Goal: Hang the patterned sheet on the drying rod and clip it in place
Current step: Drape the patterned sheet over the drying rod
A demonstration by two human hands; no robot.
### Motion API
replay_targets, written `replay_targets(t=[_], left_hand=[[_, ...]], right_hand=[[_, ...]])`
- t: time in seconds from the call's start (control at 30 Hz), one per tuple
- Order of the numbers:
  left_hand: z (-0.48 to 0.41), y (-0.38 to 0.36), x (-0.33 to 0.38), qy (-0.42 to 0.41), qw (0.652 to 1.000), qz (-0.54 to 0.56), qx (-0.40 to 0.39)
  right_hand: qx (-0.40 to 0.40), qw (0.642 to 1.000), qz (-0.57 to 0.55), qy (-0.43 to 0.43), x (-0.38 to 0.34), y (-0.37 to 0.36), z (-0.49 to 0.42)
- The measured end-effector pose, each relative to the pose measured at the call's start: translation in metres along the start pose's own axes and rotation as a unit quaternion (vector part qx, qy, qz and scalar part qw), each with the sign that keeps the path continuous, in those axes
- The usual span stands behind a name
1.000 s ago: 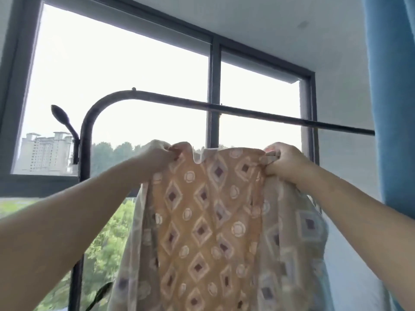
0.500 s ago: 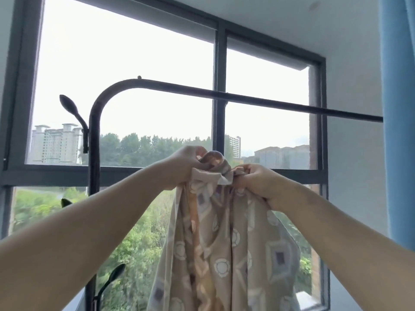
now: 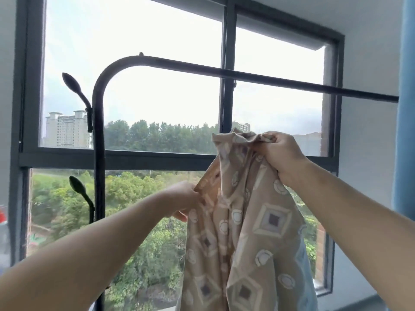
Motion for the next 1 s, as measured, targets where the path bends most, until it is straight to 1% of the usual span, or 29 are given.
replay_targets(t=[0.07,0.1,0.17,0.2,0.23,0.27,0.3,0.33,0.4,0.47,0.53,0.6,0.63,0.7,0.8,0.83,0.9,1.0], left_hand=[[-0.004,-0.006,-0.002,0.003,0.998,0.068,0.000],[-0.008,-0.003,0.001,-0.007,0.993,0.119,0.025],[-0.016,0.021,0.011,-0.045,0.971,0.205,0.114],[-0.017,0.036,0.019,-0.073,0.959,0.226,0.154],[-0.017,0.046,0.029,-0.103,0.949,0.246,0.167],[-0.016,0.050,0.041,-0.130,0.943,0.267,0.151],[-0.014,0.046,0.054,-0.150,0.941,0.280,0.113],[-0.011,0.039,0.066,-0.163,0.946,0.270,0.076],[-0.008,0.023,0.089,-0.184,0.967,0.173,0.038],[-0.009,0.004,0.104,-0.203,0.974,0.097,0.021],[-0.013,-0.014,0.110,-0.210,0.974,0.079,-0.004],[-0.016,-0.027,0.111,-0.210,0.974,0.084,-0.026],[-0.017,-0.028,0.110,-0.212,0.973,0.083,-0.030],[-0.020,-0.027,0.107,-0.217,0.972,0.076,-0.039],[-0.027,-0.026,0.095,-0.202,0.965,0.143,-0.085],[-0.029,-0.025,0.089,-0.195,0.966,0.148,-0.086],[-0.033,-0.026,0.078,-0.192,0.973,0.101,-0.074],[-0.038,-0.032,0.054,-0.178,0.982,0.029,-0.058]], right_hand=[[0.021,1.000,-0.006,-0.011,0.006,0.016,-0.005],[0.022,1.000,0.001,-0.018,0.009,0.022,-0.005],[0.010,0.999,0.038,-0.023,0.015,0.031,-0.002],[-0.003,0.998,0.061,-0.023,0.017,0.035,0.002],[-0.018,0.996,0.081,-0.024,0.020,0.037,0.006],[-0.036,0.994,0.098,-0.026,0.023,0.038,0.010],[-0.058,0.992,0.109,-0.032,0.027,0.036,0.014],[-0.082,0.989,0.117,-0.040,0.034,0.033,0.018],[-0.141,0.980,0.133,-0.054,0.045,0.019,0.025],[-0.210,0.970,0.107,-0.060,0.053,0.001,0.031],[-0.267,0.959,0.058,-0.073,0.059,-0.015,0.036],[-0.295,0.950,0.066,-0.074,0.064,-0.024,0.038],[-0.292,0.950,0.081,-0.073,0.068,-0.026,0.036],[-0.256,0.960,0.085,-0.080,0.074,-0.025,0.029],[-0.193,0.977,0.059,-0.071,0.072,-0.021,0.017],[-0.174,0.981,0.046,-0.069,0.070,-0.020,0.013],[-0.132,0.988,0.029,-0.071,0.069,-0.017,0.005],[-0.081,0.994,0.039,-0.064,0.066,-0.011,-0.007]])
Point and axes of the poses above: each hand's wrist, its own z-axis away from the middle knuckle, its own y-axis out of the back of the hand, x = y × z, the point moved 9 cm from there along -z, towards the middle knuckle, and after that the axes turned 10 degrees about z, right-handed, at the moved point
